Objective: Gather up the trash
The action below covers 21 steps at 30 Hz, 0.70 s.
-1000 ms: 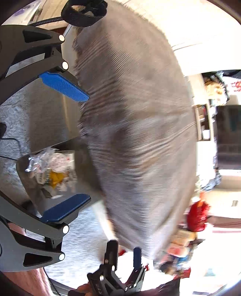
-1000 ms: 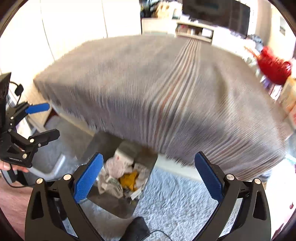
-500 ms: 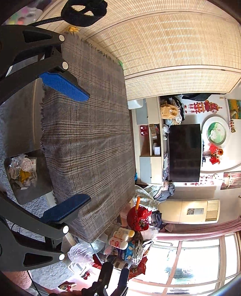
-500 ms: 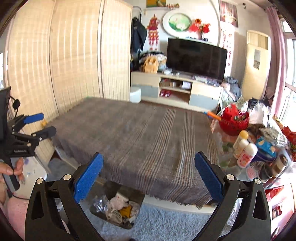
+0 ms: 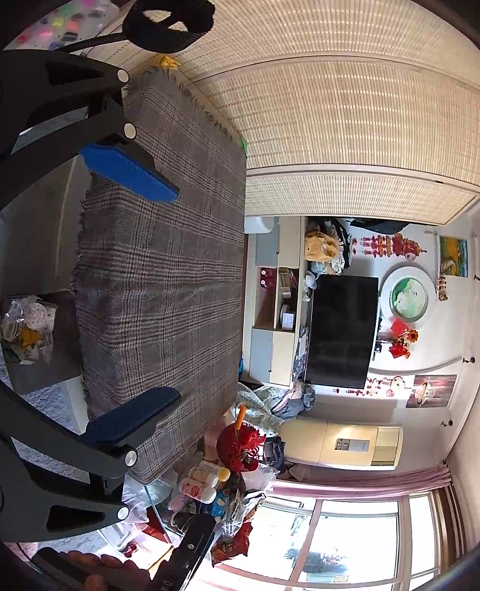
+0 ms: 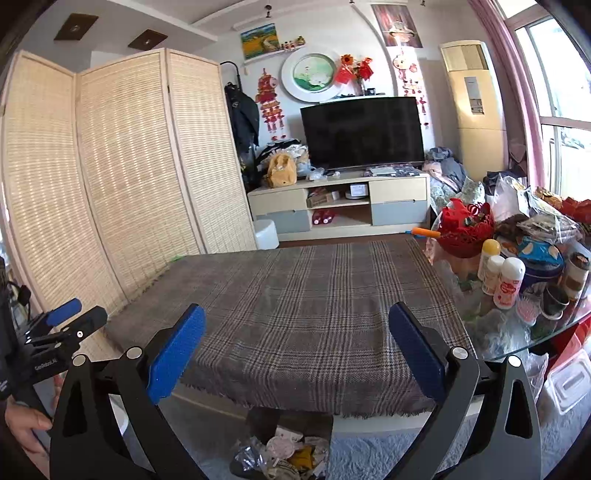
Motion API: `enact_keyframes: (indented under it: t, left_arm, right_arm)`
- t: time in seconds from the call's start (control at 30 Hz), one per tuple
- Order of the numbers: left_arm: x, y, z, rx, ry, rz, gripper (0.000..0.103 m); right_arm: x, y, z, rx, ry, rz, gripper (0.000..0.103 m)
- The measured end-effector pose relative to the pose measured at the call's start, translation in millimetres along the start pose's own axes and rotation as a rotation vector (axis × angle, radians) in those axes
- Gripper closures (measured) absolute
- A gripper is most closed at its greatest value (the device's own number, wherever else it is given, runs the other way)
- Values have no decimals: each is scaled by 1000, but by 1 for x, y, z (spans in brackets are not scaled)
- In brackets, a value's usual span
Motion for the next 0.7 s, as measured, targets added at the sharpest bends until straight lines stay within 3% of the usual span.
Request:
enact_keyframes:
  t: [0.2,0.53,0.7]
  left_arm:
    - [-30,21,7,44,38,24,8]
    - [-65,42,24,103,66,100,8]
    - [-80,47,27,98,39,123,8]
  right_arm:
    - [-32,19,-8,-52,-15,-15,3]
    - [-81,46,-18,-96,-39,119,3]
    - [-89,54,-17,-89,-32,135,3]
Point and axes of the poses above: each gripper's, at about its wrist camera, not at the fingertips, and y roughly the way its jaws point, z to its left, x to its top, the point moved 8 cm from there along y, roughly the way its jaws point, and after that the axes turned 5 degrees about -x, right-handed, at the moved point
